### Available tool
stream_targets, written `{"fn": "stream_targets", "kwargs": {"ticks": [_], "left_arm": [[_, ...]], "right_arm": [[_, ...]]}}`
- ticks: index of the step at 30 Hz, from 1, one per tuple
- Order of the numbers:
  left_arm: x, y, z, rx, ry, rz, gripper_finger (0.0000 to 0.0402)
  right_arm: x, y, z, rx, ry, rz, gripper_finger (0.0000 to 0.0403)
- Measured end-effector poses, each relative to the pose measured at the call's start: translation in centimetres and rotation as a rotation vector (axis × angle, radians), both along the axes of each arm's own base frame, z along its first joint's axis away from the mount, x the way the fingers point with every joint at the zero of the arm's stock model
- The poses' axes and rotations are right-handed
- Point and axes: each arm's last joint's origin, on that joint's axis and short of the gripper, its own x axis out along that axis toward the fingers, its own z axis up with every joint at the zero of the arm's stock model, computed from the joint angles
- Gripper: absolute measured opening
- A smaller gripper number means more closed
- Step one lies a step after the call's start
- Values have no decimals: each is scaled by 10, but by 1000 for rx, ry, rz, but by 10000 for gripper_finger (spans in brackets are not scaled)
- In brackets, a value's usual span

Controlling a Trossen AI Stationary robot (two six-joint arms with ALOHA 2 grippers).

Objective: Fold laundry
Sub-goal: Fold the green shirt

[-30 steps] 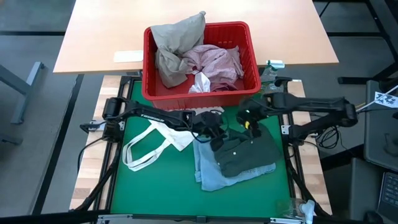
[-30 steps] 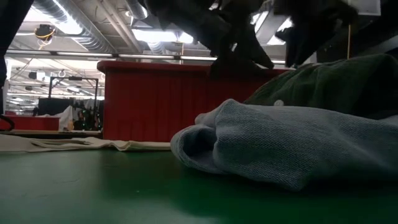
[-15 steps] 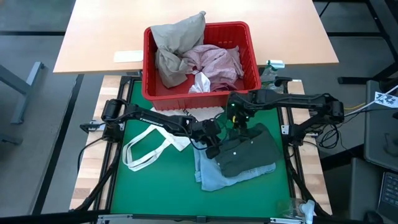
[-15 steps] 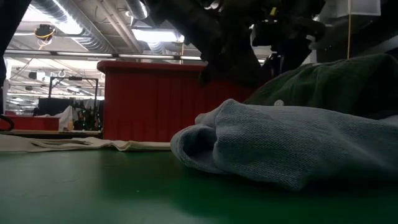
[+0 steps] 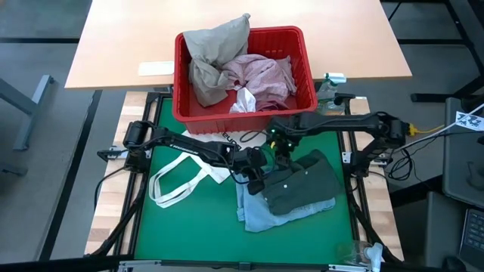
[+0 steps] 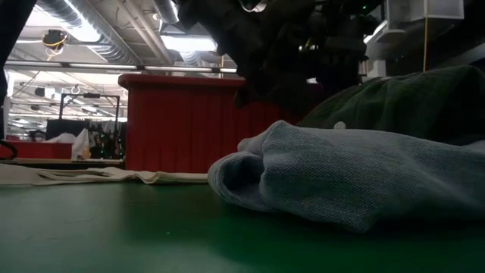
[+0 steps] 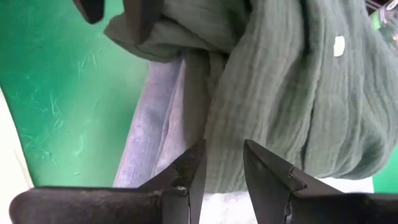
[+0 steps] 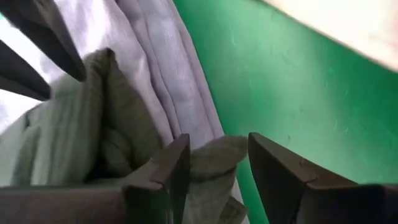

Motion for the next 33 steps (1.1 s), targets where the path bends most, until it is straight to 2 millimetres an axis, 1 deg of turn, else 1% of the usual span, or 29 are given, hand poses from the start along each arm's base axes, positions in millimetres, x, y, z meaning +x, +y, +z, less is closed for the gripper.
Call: {"fn": "stream_targets", "kwargs": {"ticks": [5,9,11,14,16,19,20,21,25,29,31,33], "left_arm": [[0,-2,0,0,0,-4,101],[0,-3,0,1,-2,-7,101],[0,-3,0,1,-2,-8,101],[0,-4,0,1,-3,-8,101],[0,-4,0,1,-3,-8,101],[0,-4,0,1,-3,-8,101],[0,-4,0,1,-3,-8,101],[0,-4,0,1,-3,-8,101],[0,-3,0,4,-3,-6,101],[0,-3,0,7,-6,-2,101],[0,-3,1,6,-11,-2,101],[0,-3,1,6,-10,-2,101]], "right_arm": [[-1,0,-10,17,81,-3,163],[-3,1,-11,23,110,-2,162],[-4,1,-11,23,115,-2,155],[-6,1,-11,28,139,-2,122],[-6,1,-11,29,141,-2,87],[-7,2,-11,30,147,-2,26],[-8,2,-11,31,154,-1,13],[-8,2,-11,32,159,0,8],[-13,2,-7,26,221,-4,21],[-21,0,3,-94,334,-20,5],[-26,-2,10,-164,390,-25,6],[-32,-2,15,-198,455,-21,8]]}}
